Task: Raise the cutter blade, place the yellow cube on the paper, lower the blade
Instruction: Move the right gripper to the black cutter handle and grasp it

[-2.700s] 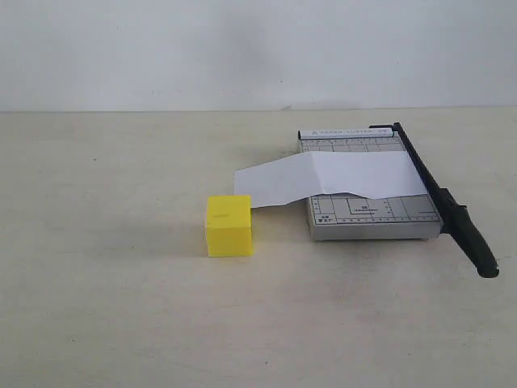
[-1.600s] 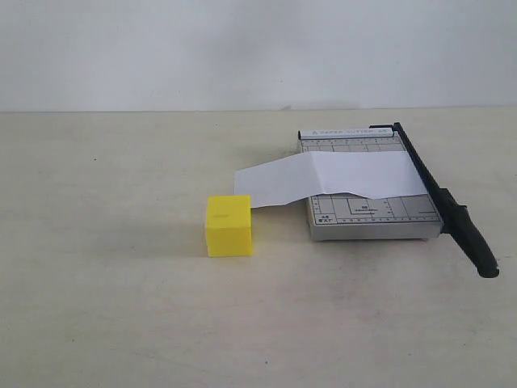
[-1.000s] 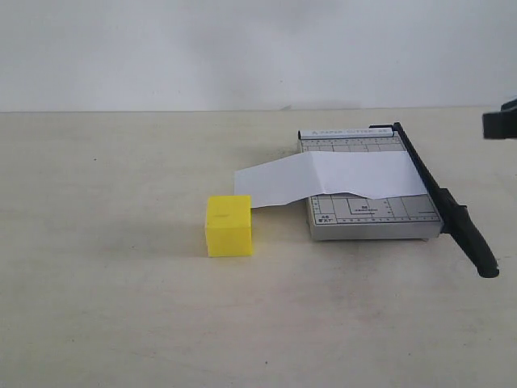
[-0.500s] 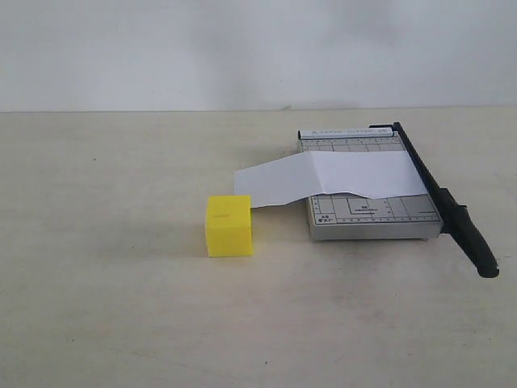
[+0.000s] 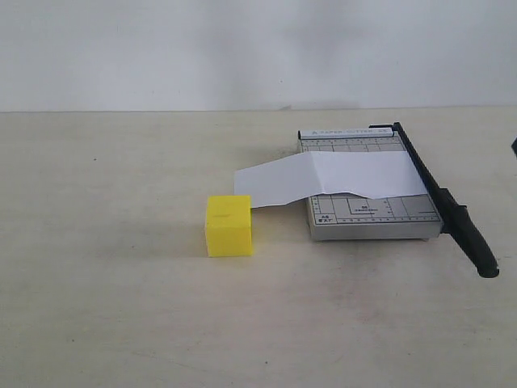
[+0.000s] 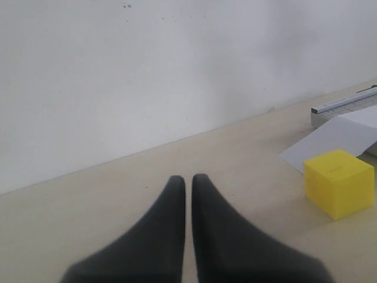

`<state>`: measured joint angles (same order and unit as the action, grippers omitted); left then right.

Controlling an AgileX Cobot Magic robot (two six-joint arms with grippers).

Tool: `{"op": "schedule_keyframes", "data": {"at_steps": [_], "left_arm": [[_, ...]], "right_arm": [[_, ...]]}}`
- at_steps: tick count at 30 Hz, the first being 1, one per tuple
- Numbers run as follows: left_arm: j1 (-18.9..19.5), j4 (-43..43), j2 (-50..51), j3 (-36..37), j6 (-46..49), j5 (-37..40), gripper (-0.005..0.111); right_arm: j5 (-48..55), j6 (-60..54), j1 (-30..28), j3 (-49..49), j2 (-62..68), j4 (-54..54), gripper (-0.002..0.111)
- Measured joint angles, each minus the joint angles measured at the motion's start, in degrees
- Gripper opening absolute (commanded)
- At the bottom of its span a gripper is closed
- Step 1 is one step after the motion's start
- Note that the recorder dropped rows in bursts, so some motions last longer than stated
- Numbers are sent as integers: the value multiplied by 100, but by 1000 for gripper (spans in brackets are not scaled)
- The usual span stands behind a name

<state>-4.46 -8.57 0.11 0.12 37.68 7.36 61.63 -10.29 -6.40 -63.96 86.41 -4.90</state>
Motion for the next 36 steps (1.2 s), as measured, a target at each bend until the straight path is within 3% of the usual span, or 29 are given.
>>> {"op": "schedule_keyframes", "data": {"at_steps": [9,19,23,26,36], "left_arm": [[0,0,0,0,0,0,4],[0,0,0,0,0,0,4],[0,0,0,0,0,0,4],[0,0,0,0,0,0,4],[0,0,0,0,0,0,4]], "right_arm": [[-394,35,-13,0,1302,-870,57],[-567,-312,-26,-9,1899,-1536,56],[-399,-312,-26,-9,2121,-1536,31],[-336,-336,-26,-9,2145,-1609,2],[9,-561,-5,-288,2222,-1542,0]]}}
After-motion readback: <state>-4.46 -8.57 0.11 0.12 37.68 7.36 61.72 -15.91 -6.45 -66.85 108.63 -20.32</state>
